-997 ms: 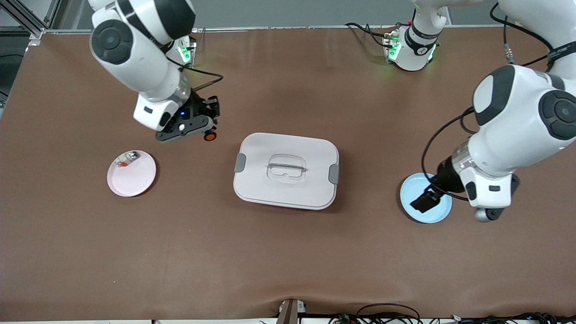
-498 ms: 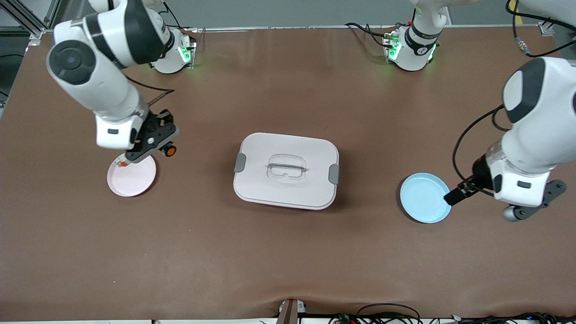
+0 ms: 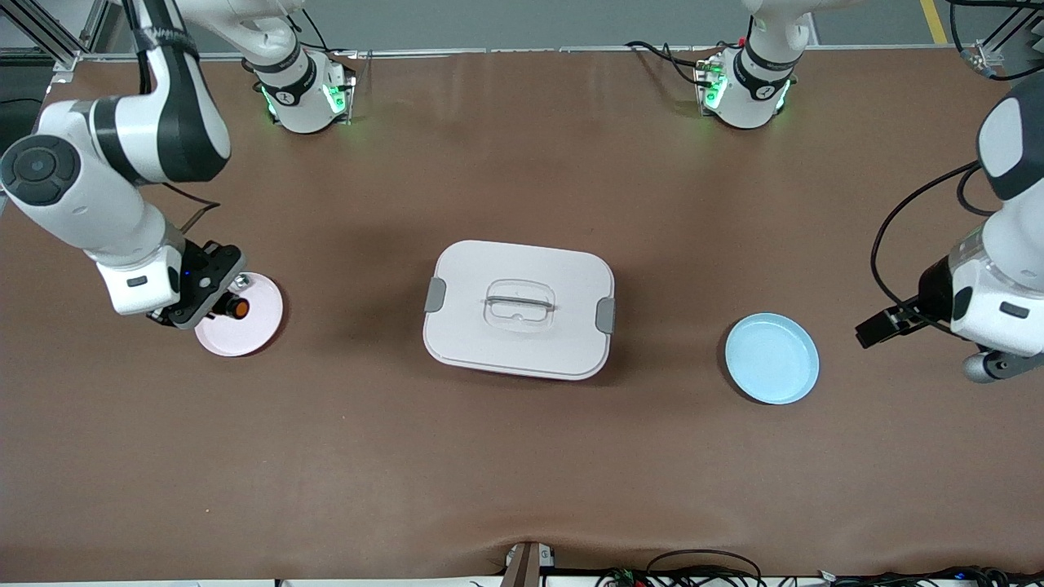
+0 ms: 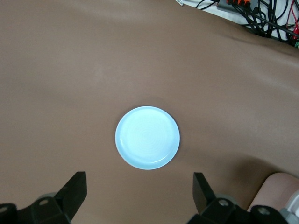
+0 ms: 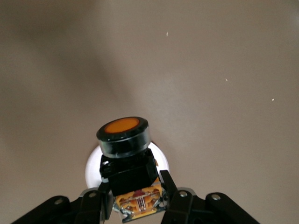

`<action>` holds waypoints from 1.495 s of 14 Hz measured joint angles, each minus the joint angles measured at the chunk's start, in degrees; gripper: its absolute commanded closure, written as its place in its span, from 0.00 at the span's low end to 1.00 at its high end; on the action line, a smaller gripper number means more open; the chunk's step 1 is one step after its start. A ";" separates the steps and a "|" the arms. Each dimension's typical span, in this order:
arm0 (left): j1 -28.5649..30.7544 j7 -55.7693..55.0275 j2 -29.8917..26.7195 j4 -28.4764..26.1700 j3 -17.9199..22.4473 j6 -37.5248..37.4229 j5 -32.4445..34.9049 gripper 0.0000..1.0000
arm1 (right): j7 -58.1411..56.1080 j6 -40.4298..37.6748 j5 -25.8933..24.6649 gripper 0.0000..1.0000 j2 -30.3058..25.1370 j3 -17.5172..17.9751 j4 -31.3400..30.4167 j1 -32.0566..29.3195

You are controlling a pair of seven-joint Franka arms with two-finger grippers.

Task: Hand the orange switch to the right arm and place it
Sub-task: 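Move the switch with the right gripper over the white plate, then lower the switch onto the white plate and open the right gripper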

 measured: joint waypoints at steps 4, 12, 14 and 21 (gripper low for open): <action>0.29 0.39 -2.98 -0.01 -0.11 -3.72 0.01 0.00 | -11.10 10.50 -0.65 0.88 3.07 0.02 -5.94 -6.10; -2.28 11.62 -9.44 -4.15 3.57 -7.16 -3.47 0.00 | -19.78 21.75 -0.82 0.88 13.29 0.04 -10.16 -10.54; -5.16 14.49 -12.29 -7.29 7.37 -7.18 -4.26 0.00 | -19.81 21.63 -1.02 0.84 13.57 0.04 -11.53 -10.54; -6.33 19.38 -18.29 -14.65 8.73 -6.34 -5.66 0.00 | -19.82 21.70 -1.28 0.84 15.40 -0.69 -14.24 -10.70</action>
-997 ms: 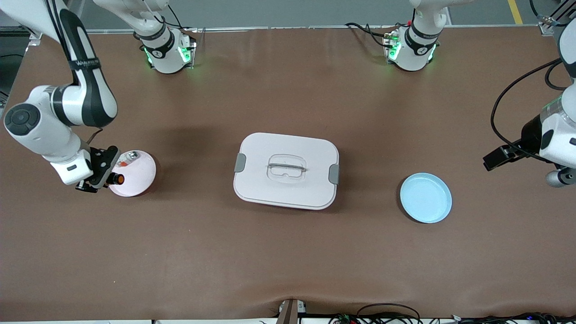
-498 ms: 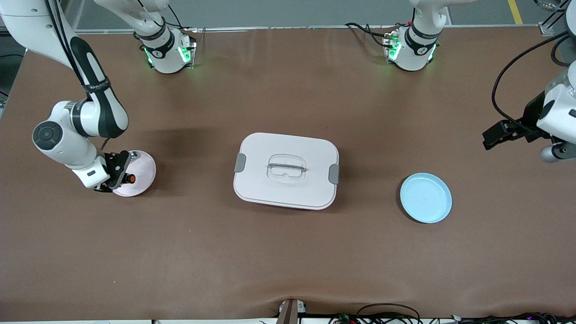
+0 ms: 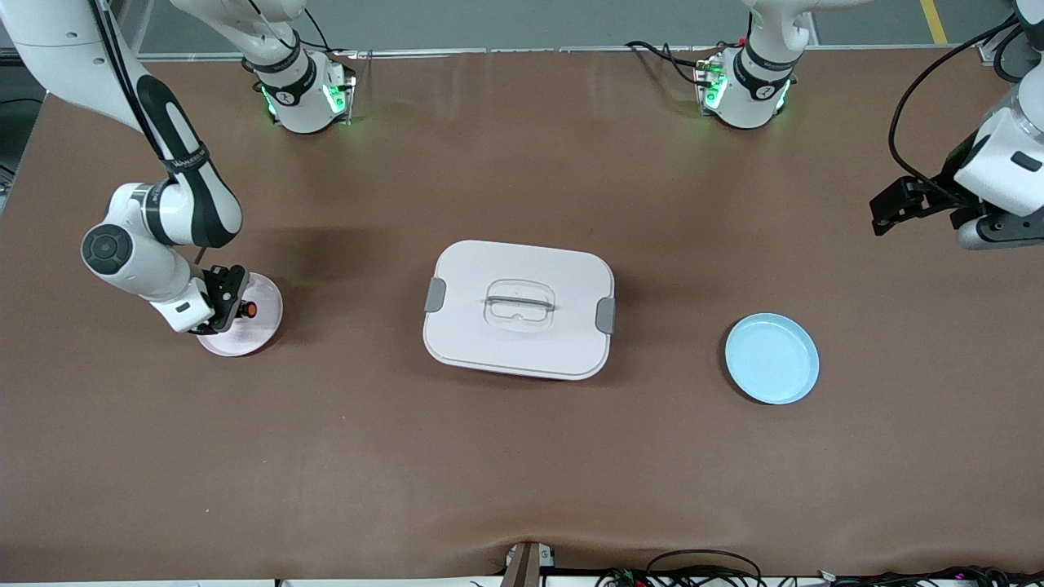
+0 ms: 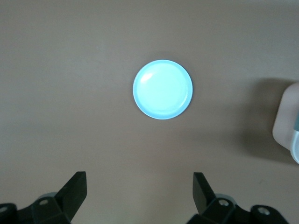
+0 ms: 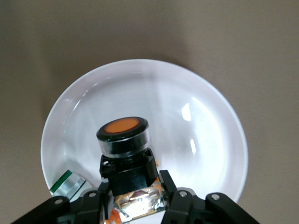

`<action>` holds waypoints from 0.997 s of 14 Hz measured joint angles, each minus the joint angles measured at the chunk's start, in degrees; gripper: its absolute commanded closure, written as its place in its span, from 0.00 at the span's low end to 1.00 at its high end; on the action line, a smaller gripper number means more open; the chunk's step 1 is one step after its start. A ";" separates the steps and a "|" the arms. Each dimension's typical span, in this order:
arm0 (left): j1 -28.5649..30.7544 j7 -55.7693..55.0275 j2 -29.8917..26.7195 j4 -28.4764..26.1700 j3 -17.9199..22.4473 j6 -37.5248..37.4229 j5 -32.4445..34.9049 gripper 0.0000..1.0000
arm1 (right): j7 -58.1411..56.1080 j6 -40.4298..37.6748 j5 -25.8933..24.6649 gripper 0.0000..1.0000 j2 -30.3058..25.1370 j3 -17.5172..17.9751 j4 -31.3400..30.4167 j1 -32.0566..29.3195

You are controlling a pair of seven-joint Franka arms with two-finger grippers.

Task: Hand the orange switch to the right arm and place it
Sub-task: 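Lower the switch onto the white plate and open the right gripper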

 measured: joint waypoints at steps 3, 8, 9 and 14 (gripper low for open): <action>0.01 0.00 -0.54 -0.86 0.25 0.45 -0.89 0.00 | 0.00 1.79 -0.03 0.84 1.41 0.00 -0.26 0.00; 0.03 0.00 -0.55 -0.98 0.32 0.74 -0.93 0.00 | 0.00 2.79 -0.04 0.53 2.48 0.00 -0.24 0.00; 0.03 0.01 -0.56 -0.98 0.32 0.74 -0.93 0.00 | 0.00 2.79 -0.04 0.26 2.48 0.00 -0.24 0.00; 0.03 0.03 -0.57 -1.09 0.32 0.74 -0.94 0.00 | 0.00 2.90 -0.05 0.00 2.48 0.14 -0.10 0.01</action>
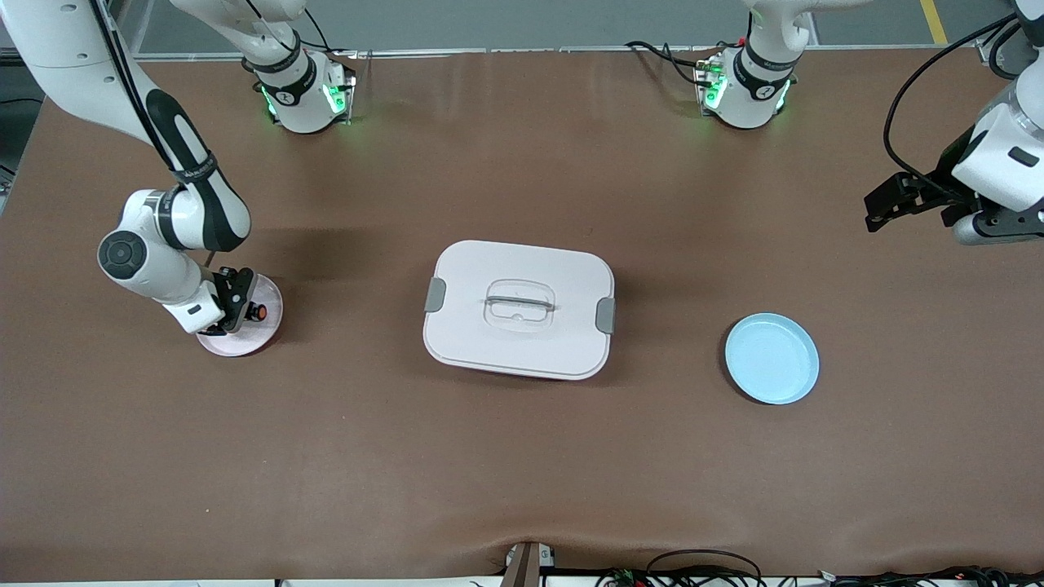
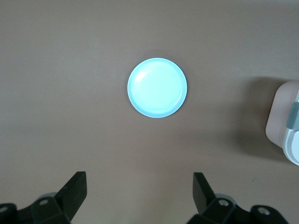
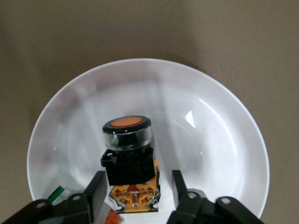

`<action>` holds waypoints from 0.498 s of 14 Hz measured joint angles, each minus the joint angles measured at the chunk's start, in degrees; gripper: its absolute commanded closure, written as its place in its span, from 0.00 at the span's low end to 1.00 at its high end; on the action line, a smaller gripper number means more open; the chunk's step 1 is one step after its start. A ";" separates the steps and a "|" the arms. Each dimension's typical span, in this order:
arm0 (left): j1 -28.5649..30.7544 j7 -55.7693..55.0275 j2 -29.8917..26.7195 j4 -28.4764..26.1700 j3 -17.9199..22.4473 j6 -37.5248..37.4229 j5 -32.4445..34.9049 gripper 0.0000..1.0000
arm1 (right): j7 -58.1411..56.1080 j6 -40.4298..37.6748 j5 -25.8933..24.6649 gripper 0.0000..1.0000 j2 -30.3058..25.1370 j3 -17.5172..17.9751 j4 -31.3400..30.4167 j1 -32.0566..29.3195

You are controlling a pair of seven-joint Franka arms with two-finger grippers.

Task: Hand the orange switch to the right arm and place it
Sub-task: 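Lower the switch onto the white plate and open the right gripper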

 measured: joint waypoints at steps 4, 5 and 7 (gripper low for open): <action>0.18 0.00 0.00 -0.06 0.07 -0.01 0.00 0.00 | 0.01 -1.07 -0.01 0.00 -1.03 0.25 0.60 0.46; 0.18 0.00 0.00 -0.07 0.07 -0.01 0.00 0.00 | 0.01 -1.99 -0.01 0.00 -1.73 0.31 0.85 0.62; 0.18 0.00 -0.10 -0.08 0.07 -0.01 0.00 0.00 | 0.11 -4.07 -0.01 0.00 -3.55 0.35 1.09 0.68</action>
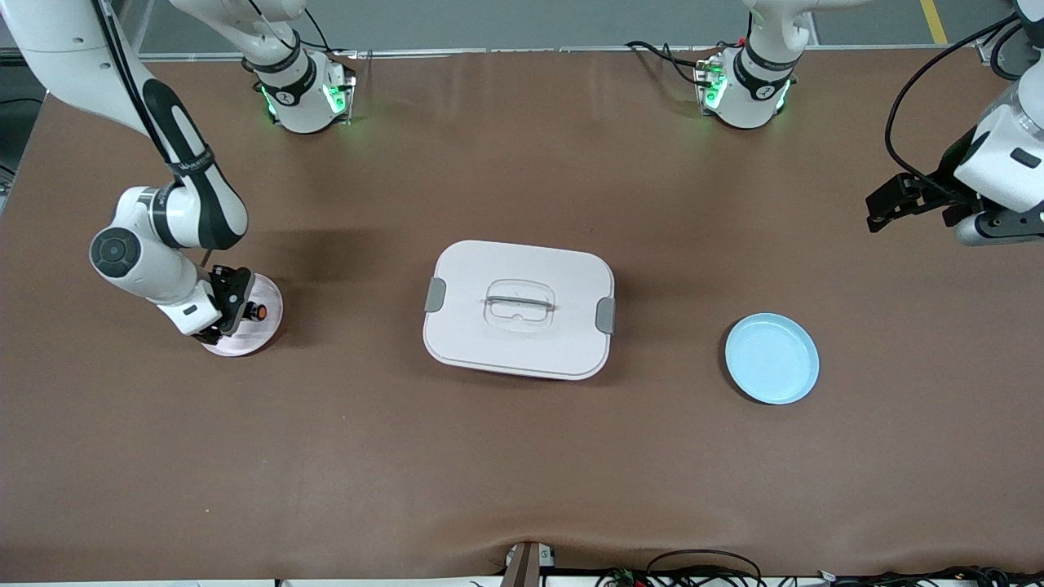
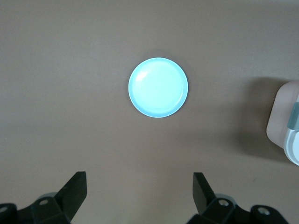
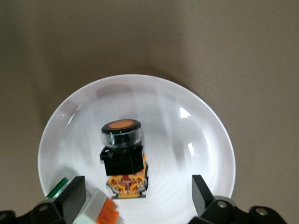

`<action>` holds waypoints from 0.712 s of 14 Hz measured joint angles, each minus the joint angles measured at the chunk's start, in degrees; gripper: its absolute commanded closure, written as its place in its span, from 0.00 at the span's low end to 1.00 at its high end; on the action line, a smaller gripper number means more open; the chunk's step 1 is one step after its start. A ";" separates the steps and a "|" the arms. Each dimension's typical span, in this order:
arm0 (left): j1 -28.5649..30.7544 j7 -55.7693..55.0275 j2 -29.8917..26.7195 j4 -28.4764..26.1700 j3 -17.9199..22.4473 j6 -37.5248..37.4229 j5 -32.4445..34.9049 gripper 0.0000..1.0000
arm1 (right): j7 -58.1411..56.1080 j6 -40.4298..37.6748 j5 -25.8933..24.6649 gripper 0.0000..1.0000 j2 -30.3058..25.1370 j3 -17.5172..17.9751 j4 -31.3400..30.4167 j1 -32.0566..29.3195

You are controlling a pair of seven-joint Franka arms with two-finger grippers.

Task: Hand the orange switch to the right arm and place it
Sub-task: 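Lower the switch onto the white plate and open the right gripper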

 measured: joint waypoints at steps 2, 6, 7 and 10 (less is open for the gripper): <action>0.00 0.00 -0.23 0.00 0.00 0.00 0.00 0.00 | 2.72 -3.20 0.06 0.00 -2.08 -0.04 0.16 -0.04; -0.05 0.02 -0.59 -0.01 -0.01 -0.04 -0.10 0.00 | 22.61 -7.22 0.13 0.00 -4.61 0.03 0.79 -0.05; -0.06 0.05 -0.70 -0.01 -0.02 -0.11 -0.32 0.00 | 29.05 -7.18 0.13 0.00 -4.90 0.09 0.89 -0.03; -0.16 0.07 -1.00 -0.03 -0.16 -0.75 -0.51 0.00 | 48.78 -6.50 0.14 0.00 -5.34 0.29 1.50 0.00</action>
